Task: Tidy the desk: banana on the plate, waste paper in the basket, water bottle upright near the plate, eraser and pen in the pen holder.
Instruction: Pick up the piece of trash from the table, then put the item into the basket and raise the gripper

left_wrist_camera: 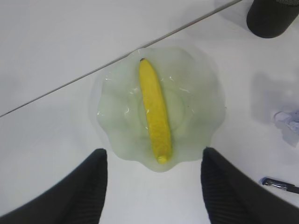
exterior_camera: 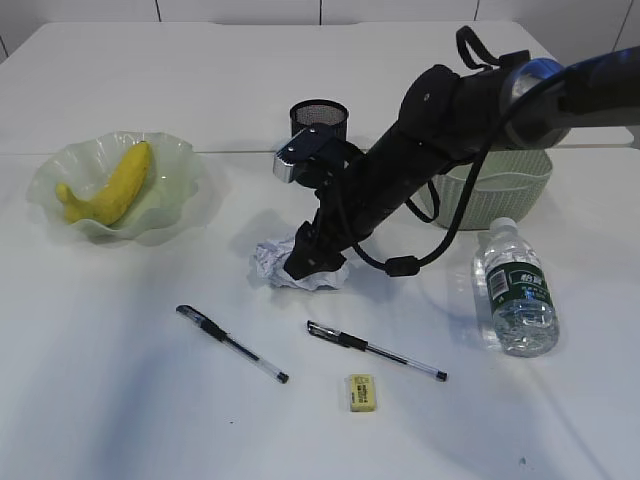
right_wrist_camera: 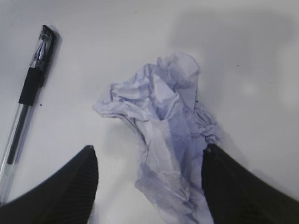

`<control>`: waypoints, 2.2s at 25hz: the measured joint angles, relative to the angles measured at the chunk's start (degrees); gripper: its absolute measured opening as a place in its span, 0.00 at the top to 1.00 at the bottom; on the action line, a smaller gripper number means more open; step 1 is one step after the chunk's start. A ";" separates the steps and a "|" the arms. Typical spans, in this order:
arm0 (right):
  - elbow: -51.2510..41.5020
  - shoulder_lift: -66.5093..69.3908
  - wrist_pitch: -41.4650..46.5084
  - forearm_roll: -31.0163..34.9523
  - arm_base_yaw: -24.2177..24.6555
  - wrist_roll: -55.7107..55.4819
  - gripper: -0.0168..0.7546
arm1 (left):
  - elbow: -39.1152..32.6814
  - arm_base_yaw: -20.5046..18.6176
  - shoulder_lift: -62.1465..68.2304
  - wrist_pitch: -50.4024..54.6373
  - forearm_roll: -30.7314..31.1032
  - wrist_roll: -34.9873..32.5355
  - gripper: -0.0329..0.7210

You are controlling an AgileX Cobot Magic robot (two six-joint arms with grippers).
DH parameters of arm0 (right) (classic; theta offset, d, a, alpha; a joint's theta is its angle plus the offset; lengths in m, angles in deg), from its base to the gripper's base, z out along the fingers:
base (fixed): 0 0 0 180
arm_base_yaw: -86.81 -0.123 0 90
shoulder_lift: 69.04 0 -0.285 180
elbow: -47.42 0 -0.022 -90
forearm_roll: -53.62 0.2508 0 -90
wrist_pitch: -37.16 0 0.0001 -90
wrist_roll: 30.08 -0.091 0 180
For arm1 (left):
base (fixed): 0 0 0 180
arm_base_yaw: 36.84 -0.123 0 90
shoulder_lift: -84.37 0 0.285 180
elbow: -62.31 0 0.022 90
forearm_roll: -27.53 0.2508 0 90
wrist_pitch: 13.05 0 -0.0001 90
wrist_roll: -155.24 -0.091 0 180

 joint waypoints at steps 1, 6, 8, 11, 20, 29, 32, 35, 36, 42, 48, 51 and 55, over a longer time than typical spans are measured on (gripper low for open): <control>0.00 0.15 -0.09 0.00 -0.13 0.13 0.31 | 0.00 0.00 0.00 0.00 0.00 0.00 0.37; 0.19 0.72 -0.48 0.09 -0.13 0.38 0.31 | 0.00 0.00 0.00 0.00 0.00 -0.11 0.37; 0.23 1.06 -0.97 0.22 -0.13 0.38 0.31 | 0.00 0.00 0.00 0.00 0.00 -0.11 0.37; 0.23 2.14 -1.28 0.58 -0.13 0.38 0.32 | 0.00 0.00 0.00 0.00 -0.10 -0.11 0.37; 0.23 2.55 -5.69 4.58 -0.13 0.48 0.85 | 0.00 0.00 0.00 0.00 -0.10 -0.11 0.37; 0.38 2.55 -6.79 5.29 -0.13 0.25 0.98 | 0.00 0.00 0.00 0.00 -0.10 -0.11 0.42; 1.58 1.32 -5.97 5.29 -0.13 -0.23 0.98 | 0.00 0.00 0.00 0.00 -0.16 -0.11 0.42; 3.85 -1.51 -5.94 5.29 -0.13 -0.37 0.98 | 0.00 0.00 0.00 0.00 -0.23 -0.11 0.43; 4.57 -2.35 -5.94 5.29 -0.13 -0.36 0.98 | 0.00 0.00 0.00 0.00 -0.31 -0.11 0.43; 7.04 -7.55 -7.34 5.19 0.45 -0.39 0.98 | 0.00 0.00 0.00 0.00 -0.82 -0.21 0.43; 7.04 -9.51 -10.74 4.99 4.51 -1.58 0.98 | 0.00 0.00 0.00 0.00 -1.84 -0.21 0.43; 7.04 -9.51 -13.76 4.99 7.57 -1.78 0.98 | 0.00 0.00 0.00 0.00 -2.97 -0.21 0.43; 7.04 -9.51 -18.27 4.99 11.85 -1.82 0.98 | 0.00 0.00 0.00 0.00 -3.94 -0.21 0.45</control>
